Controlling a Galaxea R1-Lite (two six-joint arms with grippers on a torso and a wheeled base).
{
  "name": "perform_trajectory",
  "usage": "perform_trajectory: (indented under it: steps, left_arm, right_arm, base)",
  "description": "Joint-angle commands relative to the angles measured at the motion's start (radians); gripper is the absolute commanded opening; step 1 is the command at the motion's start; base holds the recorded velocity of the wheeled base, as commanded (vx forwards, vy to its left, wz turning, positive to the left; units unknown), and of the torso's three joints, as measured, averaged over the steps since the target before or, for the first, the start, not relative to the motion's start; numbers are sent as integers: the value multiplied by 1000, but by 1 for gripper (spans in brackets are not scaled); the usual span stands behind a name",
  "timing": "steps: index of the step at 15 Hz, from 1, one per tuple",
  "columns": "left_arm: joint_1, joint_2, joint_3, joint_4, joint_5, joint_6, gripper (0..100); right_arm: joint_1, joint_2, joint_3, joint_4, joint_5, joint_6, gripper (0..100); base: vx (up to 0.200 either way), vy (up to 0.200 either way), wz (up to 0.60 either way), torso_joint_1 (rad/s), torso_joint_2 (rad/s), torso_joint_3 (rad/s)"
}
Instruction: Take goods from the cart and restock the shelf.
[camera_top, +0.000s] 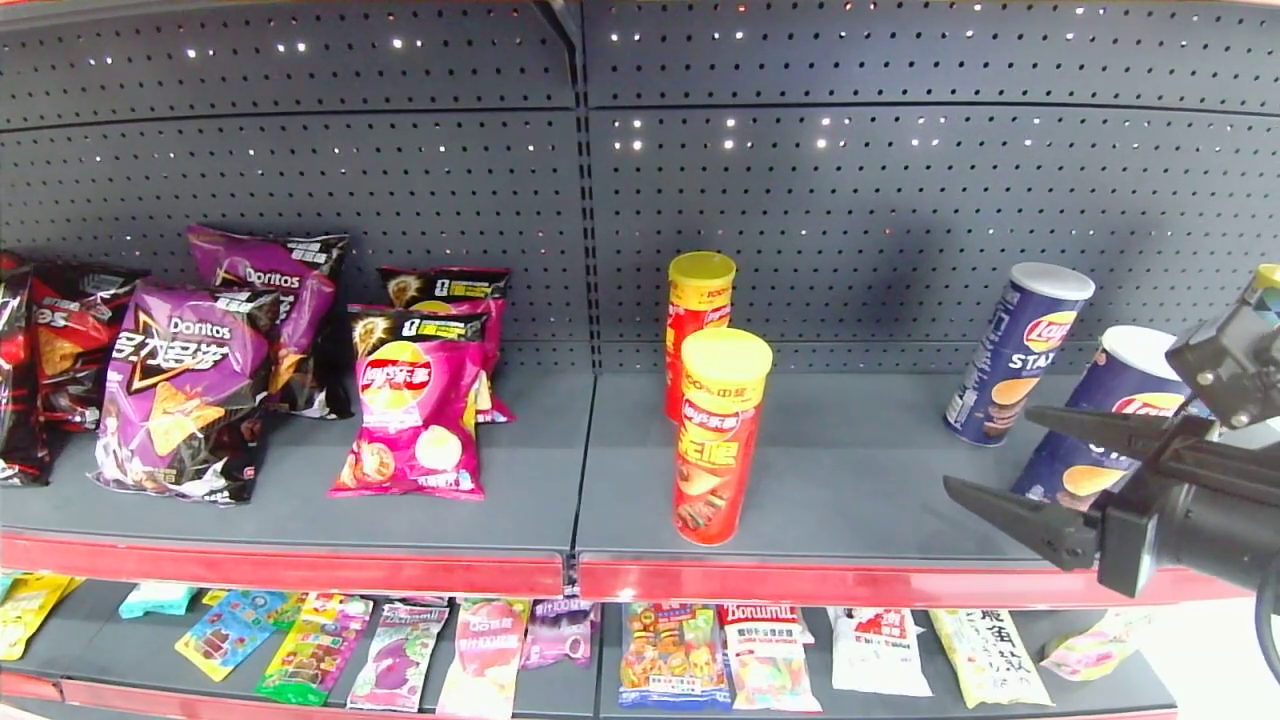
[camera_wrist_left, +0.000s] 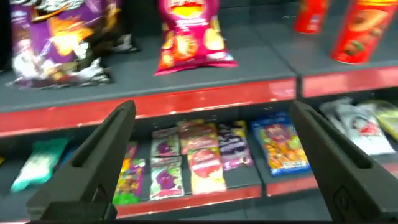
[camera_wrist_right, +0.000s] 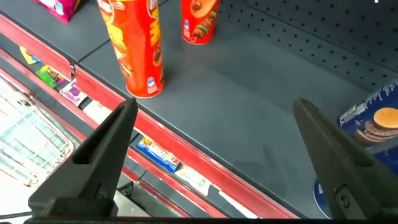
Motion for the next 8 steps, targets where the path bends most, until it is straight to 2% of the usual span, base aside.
perform_trajectory:
  steps: [1, 3, 8]
  left_arm:
    - [4, 6, 1, -1, 75, -23, 100]
    - [3, 0, 1, -2, 135, -40, 100]
    - [3, -1, 12, -2, 162, -52, 100]
  right_arm:
    - [-1, 5, 4, 0, 0, 1, 100]
    - [-3, 5, 10, -2, 0, 3, 100]
    - [-8, 1, 9, -2, 0, 3, 100]
  base:
    - [0, 0, 0, 0, 0, 0]
    - [0, 0, 0, 0, 0, 0]
    - [0, 0, 0, 0, 0, 0]
